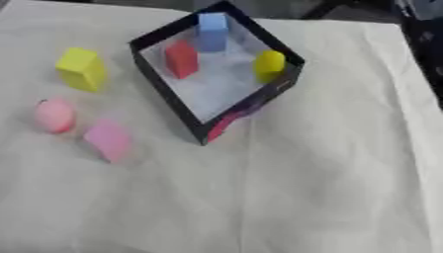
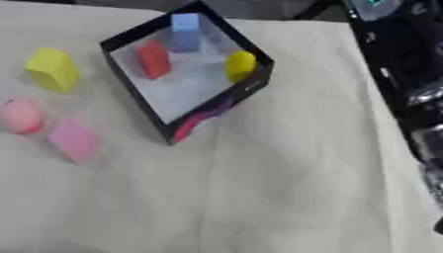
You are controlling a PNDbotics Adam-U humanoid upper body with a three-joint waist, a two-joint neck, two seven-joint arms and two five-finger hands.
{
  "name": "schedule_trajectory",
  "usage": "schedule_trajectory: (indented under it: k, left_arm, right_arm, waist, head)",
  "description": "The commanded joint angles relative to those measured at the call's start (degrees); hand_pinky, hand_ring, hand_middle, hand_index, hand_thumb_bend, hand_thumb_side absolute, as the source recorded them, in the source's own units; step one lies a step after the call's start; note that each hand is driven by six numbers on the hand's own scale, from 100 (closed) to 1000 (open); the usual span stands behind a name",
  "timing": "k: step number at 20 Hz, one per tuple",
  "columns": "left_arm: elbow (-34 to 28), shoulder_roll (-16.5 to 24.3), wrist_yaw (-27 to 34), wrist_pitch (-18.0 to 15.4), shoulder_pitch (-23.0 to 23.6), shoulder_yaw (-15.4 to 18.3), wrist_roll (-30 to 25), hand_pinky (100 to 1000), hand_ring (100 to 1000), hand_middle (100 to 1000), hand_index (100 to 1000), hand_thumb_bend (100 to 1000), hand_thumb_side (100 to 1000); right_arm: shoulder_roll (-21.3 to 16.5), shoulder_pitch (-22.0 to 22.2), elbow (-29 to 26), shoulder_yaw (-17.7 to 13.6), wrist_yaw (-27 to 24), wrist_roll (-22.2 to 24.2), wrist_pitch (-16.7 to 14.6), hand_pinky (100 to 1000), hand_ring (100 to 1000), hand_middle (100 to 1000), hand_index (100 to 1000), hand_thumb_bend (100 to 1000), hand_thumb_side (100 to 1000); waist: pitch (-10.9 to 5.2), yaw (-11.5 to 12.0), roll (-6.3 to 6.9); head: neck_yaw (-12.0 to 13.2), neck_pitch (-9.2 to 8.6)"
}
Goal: Pick up objects on the table and place them in the box.
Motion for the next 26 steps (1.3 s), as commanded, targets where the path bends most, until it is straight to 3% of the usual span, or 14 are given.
schedule_trajectory:
  k: [1, 4, 8, 11, 18, 26]
  left_arm:
    - [-1.1, 1.7, -0.7, 0.7, 0.0, 0.2, -0.3, 890, 1000, 848, 789, 100, 642]
    - [-1.1, 1.5, -1.2, 1.0, 0.0, 0.2, -0.8, 880, 1000, 848, 789, 100, 642]
    - [-1.1, 1.2, -2.1, 1.1, 0.3, 0.4, -1.5, 871, 1000, 848, 789, 100, 640]
    - [-1.1, 1.1, -3.0, 0.9, 0.6, 0.6, -2.1, 863, 1000, 843, 789, 100, 637]
    - [-1.1, 1.9, -5.3, -0.6, 2.1, 0.7, -4.2, 839, 1000, 829, 783, 100, 634]
    - [-1.1, 6.4, -9.0, -3.8, 4.2, 0.7, -7.0, 830, 1000, 823, 803, 100, 610]
  right_arm:
    - [-6.6, 3.2, -7.4, -2.6, -9.1, -4.6, 4.6, 913, 730, 728, 934, 100, 256]
    - [-8.6, 10.5, -14.3, -5.9, -15.8, -9.9, 7.1, 923, 724, 728, 928, 100, 346]
    - [-7.7, 19.9, -21.9, -11.8, -23.9, -15.7, 8.5, 922, 711, 706, 919, 100, 499]
    - [-6.6, 25.5, -26.5, -15.5, -27.3, -21.0, 8.7, 914, 702, 697, 908, 100, 487]
    - [-4.1, 34.1, -33.2, -19.0, -25.6, -30.8, 9.2, 914, 701, 707, 909, 100, 497]
    - [-0.9, 38.8, -35.1, -20.4, -23.7, -32.1, 10.5, 909, 678, 685, 900, 100, 525]
  waist:
    - [-2.37, -0.6, 1.08]
    - [-2.00, -1.5, 1.14]
    - [-1.25, -2.4, 1.45]
    - [-0.74, -3.2, 1.77]
    - [0.22, -4.9, 2.93]
    - [0.44, -6.6, 4.03]
  head:
    - [1.1, 0.08]
    - [1.6, -0.57]
    - [1.4, -1.56]
    - [1.4, -2.27]
    - [1.9, -3.12]
    - [1.6, -2.72]
